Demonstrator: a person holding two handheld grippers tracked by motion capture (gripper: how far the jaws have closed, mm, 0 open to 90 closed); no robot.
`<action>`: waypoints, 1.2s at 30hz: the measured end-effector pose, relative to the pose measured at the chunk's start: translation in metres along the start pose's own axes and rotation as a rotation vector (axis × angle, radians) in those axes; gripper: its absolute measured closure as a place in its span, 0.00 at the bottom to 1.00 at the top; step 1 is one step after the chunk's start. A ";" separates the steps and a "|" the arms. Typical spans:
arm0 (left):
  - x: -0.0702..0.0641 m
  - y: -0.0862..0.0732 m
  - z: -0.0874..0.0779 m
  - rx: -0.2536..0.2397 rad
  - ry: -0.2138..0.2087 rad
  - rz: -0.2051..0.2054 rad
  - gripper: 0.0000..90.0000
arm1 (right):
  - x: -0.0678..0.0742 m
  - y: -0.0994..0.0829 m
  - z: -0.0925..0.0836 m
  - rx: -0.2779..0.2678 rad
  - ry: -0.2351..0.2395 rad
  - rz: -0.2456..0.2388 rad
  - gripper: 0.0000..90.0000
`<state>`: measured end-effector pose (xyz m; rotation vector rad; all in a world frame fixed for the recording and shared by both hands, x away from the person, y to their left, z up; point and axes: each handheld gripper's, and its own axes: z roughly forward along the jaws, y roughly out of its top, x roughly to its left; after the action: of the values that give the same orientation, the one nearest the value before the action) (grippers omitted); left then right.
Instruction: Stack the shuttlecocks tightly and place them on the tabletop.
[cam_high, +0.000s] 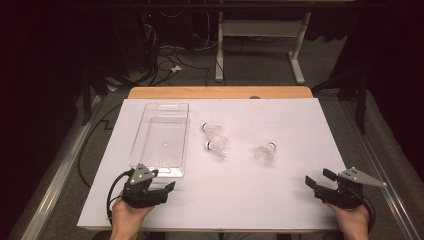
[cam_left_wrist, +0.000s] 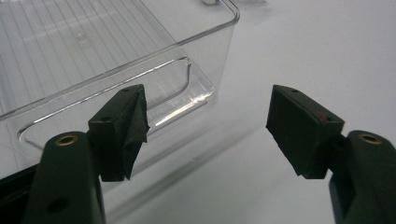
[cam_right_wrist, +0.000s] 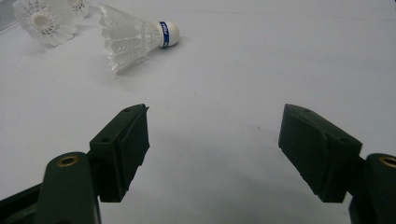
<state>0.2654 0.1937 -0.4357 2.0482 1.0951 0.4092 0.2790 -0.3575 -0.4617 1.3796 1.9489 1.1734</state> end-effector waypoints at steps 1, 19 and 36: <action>0.001 0.000 0.000 -0.003 0.001 -0.006 0.33 | 0.000 0.000 0.000 0.001 0.000 -0.001 0.28; 0.020 -0.008 -0.010 -0.036 0.041 -0.063 0.34 | 0.000 0.000 0.000 0.001 0.000 -0.001 0.28; 0.030 -0.018 -0.019 -0.057 0.062 -0.089 0.34 | 0.000 0.000 0.001 0.004 0.000 0.000 0.28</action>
<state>0.2614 0.2335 -0.4387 1.9409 1.1938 0.4564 0.2794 -0.3569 -0.4619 1.3812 1.9518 1.1701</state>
